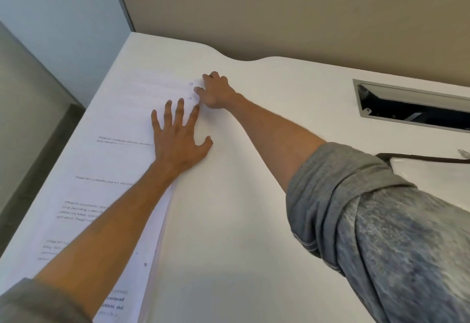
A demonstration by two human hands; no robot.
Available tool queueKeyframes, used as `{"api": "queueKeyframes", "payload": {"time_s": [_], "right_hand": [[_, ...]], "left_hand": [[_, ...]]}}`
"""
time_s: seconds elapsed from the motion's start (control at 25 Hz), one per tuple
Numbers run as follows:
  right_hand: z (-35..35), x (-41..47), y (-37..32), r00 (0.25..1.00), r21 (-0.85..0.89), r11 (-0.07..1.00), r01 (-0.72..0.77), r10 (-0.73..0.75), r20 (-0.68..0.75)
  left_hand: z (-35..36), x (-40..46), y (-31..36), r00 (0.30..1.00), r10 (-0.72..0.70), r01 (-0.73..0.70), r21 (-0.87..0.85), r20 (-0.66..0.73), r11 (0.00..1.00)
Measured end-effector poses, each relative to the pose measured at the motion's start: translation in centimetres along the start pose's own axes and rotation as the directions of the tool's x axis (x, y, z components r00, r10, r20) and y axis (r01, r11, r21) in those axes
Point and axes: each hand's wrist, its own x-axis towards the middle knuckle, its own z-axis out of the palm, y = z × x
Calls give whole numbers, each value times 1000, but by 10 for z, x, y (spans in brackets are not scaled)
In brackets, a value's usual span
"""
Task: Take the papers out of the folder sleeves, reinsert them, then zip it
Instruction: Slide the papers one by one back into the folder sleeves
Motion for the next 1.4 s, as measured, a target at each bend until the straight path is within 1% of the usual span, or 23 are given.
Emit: {"api": "queueKeyframes", "payload": {"time_s": [0.08,0.16,0.24,0.28,0.32,0.4,0.52,0.6,0.68,0.76,0.88,1.08,1.32,1.4], "right_hand": [[-1,14,-4,1000,-12,1000,-4,4,-1],[1,23,-9,999,-15,999,-35,35,5],[1,27,-12,997,-49,997,-58,60,43],[1,29,-14,997,-40,998,-49,51,55],[4,31,-15,998,17,999,-35,34,46],[7,31,-15,1000,222,975,-23,27,-15],[12,26,-9,990,520,852,-63,119,-75],[10,22,-3,985,639,765,-79,160,-71],[6,17,5,978,700,705,-112,203,-48],[5,12,14,969,735,663,-139,244,-36],[7,5,26,955,755,638,-151,291,-55],[10,-13,49,941,796,587,-148,331,-69],[11,-62,85,916,818,554,-154,390,-92],[11,-83,103,895,835,527,-160,434,-102]], "left_hand": [[3,8,1,999,-7,7,-25,34,1000],[7,7,4,997,-43,47,-67,70,997],[9,2,8,997,-62,68,-111,54,992],[9,0,8,997,-65,69,-124,37,990],[9,-1,9,997,-68,71,-131,27,989],[9,-1,9,996,-81,83,-139,21,987],[9,-2,10,997,-80,79,-143,0,987],[9,-2,9,997,-75,72,-145,-18,987],[9,-3,8,997,-72,66,-144,-31,987],[10,-3,9,997,-71,66,-141,-34,988],[9,-4,7,997,-78,72,-156,-29,985],[6,-5,5,996,-83,72,-267,-30,961],[8,0,1,997,-69,54,-300,-41,952],[7,0,0,998,-50,35,-304,-41,952]]}}
